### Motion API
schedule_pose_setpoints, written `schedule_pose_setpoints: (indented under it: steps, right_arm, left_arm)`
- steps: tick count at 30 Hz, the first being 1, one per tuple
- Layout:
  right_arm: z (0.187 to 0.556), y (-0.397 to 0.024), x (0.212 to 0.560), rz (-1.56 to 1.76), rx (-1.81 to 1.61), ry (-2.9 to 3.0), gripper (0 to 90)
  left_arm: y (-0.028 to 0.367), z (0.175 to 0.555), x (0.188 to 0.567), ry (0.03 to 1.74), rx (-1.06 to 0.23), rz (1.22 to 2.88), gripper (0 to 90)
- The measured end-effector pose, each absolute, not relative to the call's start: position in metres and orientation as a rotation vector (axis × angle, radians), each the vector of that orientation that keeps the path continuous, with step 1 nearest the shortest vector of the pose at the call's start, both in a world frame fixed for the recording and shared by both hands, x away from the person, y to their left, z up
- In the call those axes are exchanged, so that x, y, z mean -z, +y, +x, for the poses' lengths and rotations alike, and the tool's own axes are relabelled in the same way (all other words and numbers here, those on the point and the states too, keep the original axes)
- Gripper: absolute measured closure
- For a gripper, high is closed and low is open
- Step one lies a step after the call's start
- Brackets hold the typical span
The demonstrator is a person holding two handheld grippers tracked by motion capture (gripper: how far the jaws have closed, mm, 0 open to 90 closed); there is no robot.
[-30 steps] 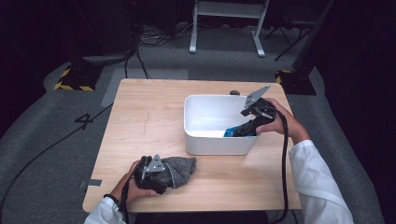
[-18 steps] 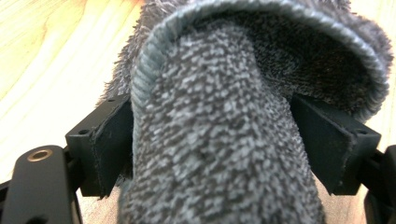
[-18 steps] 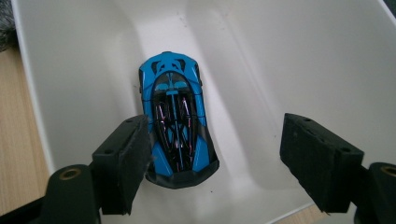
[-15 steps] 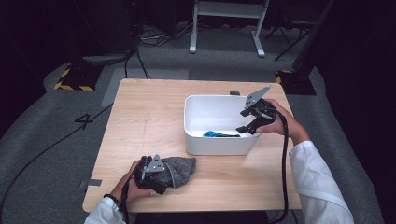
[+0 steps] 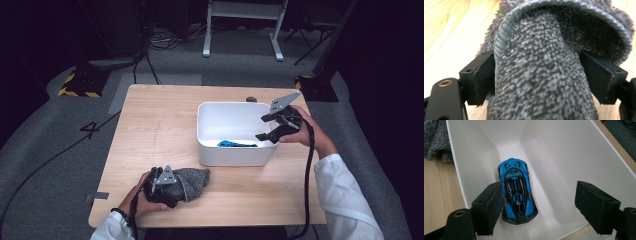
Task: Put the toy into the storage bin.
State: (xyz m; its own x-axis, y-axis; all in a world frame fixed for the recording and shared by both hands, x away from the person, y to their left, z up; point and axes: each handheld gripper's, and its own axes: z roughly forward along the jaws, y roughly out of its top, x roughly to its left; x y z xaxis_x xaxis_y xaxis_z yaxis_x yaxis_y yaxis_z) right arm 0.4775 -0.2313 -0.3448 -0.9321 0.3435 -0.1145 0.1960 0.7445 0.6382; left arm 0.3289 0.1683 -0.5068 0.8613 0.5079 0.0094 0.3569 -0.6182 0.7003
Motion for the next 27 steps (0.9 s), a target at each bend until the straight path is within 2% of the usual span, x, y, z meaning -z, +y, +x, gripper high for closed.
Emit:
schedule_pose_setpoints:
  steps: [27]
  right_arm:
    - [0.426, -0.293, 0.328, 0.526, -1.063, 2.495, 23.0]
  left_arm:
    - [0.168, 0.329, 0.507, 0.622, -0.266, 2.3, 17.2]
